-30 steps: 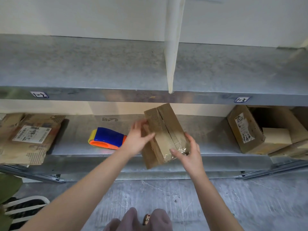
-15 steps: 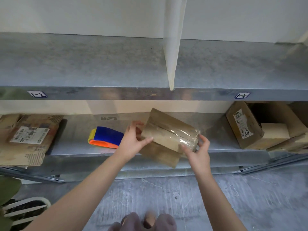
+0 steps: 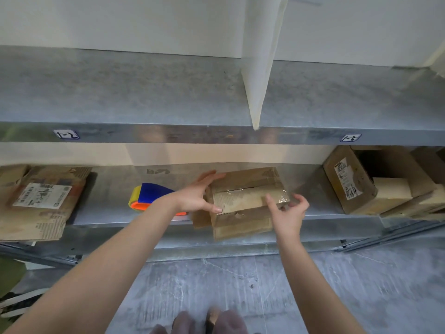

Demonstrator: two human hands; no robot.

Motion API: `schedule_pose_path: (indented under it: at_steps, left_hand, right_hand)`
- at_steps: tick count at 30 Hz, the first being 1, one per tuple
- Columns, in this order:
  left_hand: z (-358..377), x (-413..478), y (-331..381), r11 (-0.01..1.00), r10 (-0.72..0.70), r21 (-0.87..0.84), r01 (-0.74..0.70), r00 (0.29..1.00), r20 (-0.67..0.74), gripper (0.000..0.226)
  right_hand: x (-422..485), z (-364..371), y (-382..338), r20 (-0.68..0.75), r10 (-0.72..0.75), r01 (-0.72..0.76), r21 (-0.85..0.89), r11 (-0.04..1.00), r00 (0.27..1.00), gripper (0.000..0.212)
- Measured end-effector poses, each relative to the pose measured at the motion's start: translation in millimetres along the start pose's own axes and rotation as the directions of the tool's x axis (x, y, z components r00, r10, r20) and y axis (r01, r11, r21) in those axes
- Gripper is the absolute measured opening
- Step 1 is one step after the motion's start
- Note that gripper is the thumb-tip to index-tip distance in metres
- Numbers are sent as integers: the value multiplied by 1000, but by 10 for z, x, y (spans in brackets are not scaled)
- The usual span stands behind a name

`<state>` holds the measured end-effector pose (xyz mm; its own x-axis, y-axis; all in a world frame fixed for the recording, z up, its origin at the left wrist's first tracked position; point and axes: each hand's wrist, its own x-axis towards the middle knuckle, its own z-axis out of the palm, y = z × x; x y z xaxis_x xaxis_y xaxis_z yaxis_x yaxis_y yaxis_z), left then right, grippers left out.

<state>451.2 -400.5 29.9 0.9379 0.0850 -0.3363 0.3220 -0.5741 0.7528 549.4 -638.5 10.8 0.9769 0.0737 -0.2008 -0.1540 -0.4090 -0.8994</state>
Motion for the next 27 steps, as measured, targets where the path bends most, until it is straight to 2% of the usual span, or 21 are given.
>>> schedule_pose_path:
  at_steps: [1, 3, 5, 7, 9, 10, 12, 14, 15, 18, 20, 22, 24, 27]
  left_hand:
    - [44, -13, -24, 1000, 6, 5, -5, 1000, -21, 96]
    - [198, -92, -89, 1000, 15, -23, -18, 992, -125, 97]
    - [402, -225, -118, 996, 21, -76, -43, 962, -273, 97]
    - [628, -361, -91, 990, -1, -127, -56, 913, -408, 97]
    - [857, -490, -40, 986, -30, -159, -58, 866, -500, 98]
    - [953, -550, -21, 983, -36, -169, -65, 843, -537, 96]
    - [1067, -631, -19, 983, -35, -164, -80, 801, -598, 87]
    - [1046, -643, -40, 991, -18, -114, -68, 780, -625, 79]
    - [1008, -624, -44, 994, -15, -90, -54, 779, -627, 78]
    - [888, -517, -12, 995, -47, -100, -23, 764, -644, 75]
    - [828, -438, 24, 992, -65, -121, -21, 746, -662, 73]
    - [782, -383, 47, 994, -35, -100, -43, 742, -670, 70]
    - [742, -381, 53, 997, -8, -60, -42, 753, -658, 67]
    - [676, -455, -4, 999, -10, -32, -13, 773, -634, 63]
  right_hand:
    - [-36, -13, 33, 23, -26, 25, 18, 1000, 999, 79]
    - [-87, -53, 69, 86, -120, 126, -71, 990, 989, 66]
    - [-91, -68, 106, 105, -181, 193, -123, 973, 978, 69]
    - [-94, -36, 126, 93, -143, 150, -77, 986, 985, 72]
    - [-113, 40, 130, 130, -60, 58, 23, 998, 990, 59]
    - [-136, 88, 121, 175, -45, 32, 73, 997, 983, 56]
    - [-172, 174, 65, 302, -96, 41, 185, 982, 949, 66]
    - [-178, 258, -24, 418, -169, 62, 258, 964, 892, 80]
    - [-171, 292, -64, 445, -187, 78, 252, 965, 876, 81]
    - [-116, 340, -142, 426, -227, 178, 151, 972, 876, 68]
    - [-122, 309, -147, 452, -263, 272, 46, 961, 852, 68]
    - [-158, 258, -120, 495, -287, 364, -65, 929, 820, 81]
    - [-171, 229, -97, 527, -310, 416, -92, 905, 792, 97]
    - [-120, 248, -139, 565, -313, 440, -99, 893, 763, 99]
